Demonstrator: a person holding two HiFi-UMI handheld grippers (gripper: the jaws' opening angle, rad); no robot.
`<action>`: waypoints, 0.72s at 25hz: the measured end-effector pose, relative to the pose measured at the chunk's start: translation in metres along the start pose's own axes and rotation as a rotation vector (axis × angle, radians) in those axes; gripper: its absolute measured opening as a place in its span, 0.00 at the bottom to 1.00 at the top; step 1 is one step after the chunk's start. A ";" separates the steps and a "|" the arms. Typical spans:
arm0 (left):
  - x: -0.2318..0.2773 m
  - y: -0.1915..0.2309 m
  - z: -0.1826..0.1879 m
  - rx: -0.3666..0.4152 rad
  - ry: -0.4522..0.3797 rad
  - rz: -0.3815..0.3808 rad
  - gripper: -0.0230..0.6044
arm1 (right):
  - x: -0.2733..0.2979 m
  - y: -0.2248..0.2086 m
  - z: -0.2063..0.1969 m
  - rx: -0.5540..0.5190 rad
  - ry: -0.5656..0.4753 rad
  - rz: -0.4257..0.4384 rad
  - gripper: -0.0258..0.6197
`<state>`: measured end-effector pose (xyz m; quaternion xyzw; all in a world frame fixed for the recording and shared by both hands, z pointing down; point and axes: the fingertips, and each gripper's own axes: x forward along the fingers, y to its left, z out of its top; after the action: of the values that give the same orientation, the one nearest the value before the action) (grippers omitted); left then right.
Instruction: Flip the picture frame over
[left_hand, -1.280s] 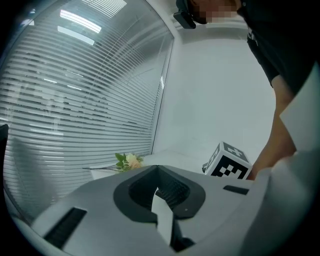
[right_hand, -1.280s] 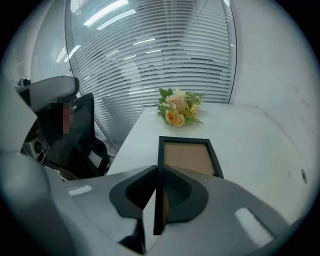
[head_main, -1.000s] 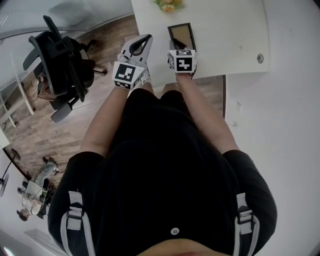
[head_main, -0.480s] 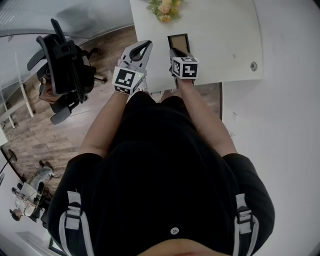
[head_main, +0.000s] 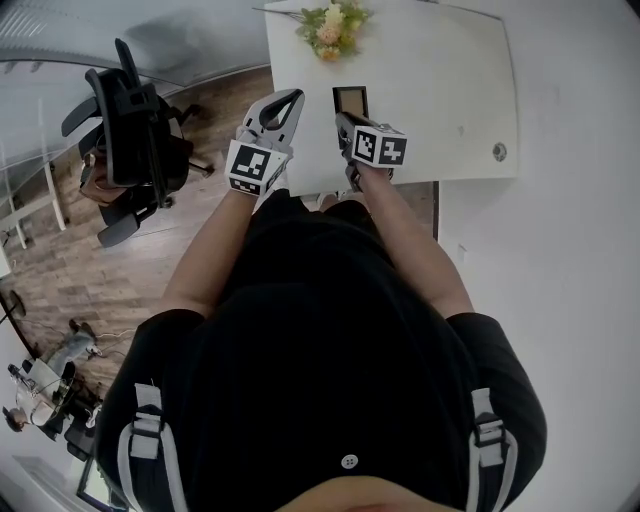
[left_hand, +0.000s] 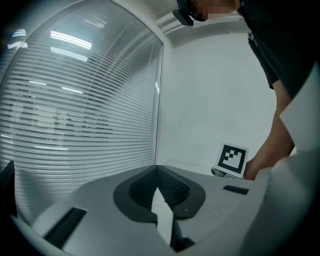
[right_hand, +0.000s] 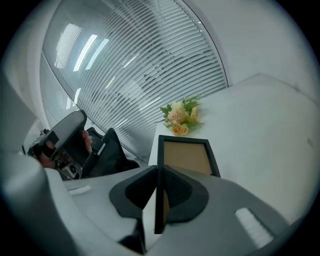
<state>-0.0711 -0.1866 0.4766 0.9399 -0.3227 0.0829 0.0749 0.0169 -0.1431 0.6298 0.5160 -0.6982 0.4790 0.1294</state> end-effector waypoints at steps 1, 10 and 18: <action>0.001 0.000 0.001 0.001 0.002 0.006 0.04 | -0.001 0.001 0.002 0.005 0.003 0.020 0.12; 0.013 0.000 0.010 0.016 0.002 0.047 0.04 | -0.006 0.009 0.016 0.096 0.014 0.209 0.12; 0.017 -0.002 0.009 0.012 0.007 0.082 0.04 | -0.008 0.013 0.024 0.219 0.014 0.370 0.12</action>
<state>-0.0553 -0.1973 0.4708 0.9260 -0.3602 0.0912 0.0669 0.0171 -0.1575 0.6056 0.3869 -0.7238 0.5712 -0.0128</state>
